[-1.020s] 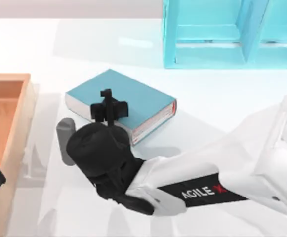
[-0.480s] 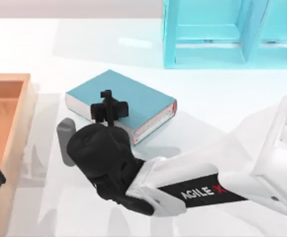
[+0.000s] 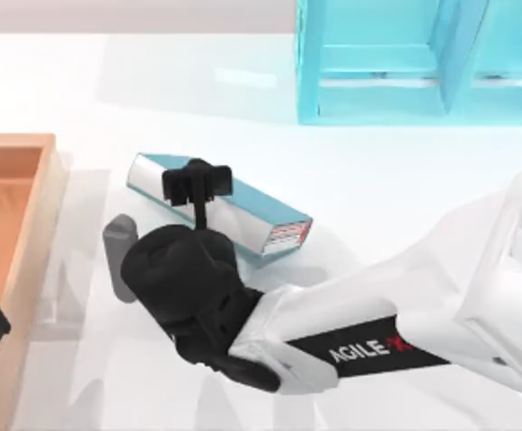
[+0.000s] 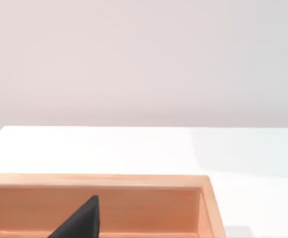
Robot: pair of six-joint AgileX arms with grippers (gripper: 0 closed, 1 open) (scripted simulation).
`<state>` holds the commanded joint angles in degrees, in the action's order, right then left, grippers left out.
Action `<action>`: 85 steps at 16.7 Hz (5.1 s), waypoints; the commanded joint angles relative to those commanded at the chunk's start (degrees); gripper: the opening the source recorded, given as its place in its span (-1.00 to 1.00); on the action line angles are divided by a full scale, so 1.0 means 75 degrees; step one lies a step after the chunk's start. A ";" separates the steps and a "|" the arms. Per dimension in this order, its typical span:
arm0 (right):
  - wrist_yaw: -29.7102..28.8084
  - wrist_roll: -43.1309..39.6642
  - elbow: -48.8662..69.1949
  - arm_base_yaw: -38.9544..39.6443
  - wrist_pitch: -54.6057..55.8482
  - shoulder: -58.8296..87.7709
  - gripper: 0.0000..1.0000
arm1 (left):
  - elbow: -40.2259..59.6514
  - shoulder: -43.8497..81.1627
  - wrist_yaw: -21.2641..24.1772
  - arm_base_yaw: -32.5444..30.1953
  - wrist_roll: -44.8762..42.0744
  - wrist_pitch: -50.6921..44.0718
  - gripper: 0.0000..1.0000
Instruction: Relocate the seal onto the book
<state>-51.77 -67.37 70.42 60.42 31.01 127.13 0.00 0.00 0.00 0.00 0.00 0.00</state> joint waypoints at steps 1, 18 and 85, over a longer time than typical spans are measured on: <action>0.0000 0.0000 0.0000 0.0000 0.0000 0.0000 1.00 | 0.0000 0.0000 0.0000 0.0000 0.0000 0.0000 1.00; -0.1992 0.2822 -0.1049 0.2425 -0.2688 -0.1126 1.00 | 0.0000 0.0000 0.0000 0.0000 0.0000 0.0000 1.00; 0.6902 0.8983 -0.9389 -0.8056 -0.4134 -1.6951 1.00 | 1.2561 1.4218 -0.0016 0.1991 -0.2179 -1.0313 1.00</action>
<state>0.00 0.00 0.00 0.00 0.00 0.00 94.21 106.63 -0.12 14.93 -16.34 -77.35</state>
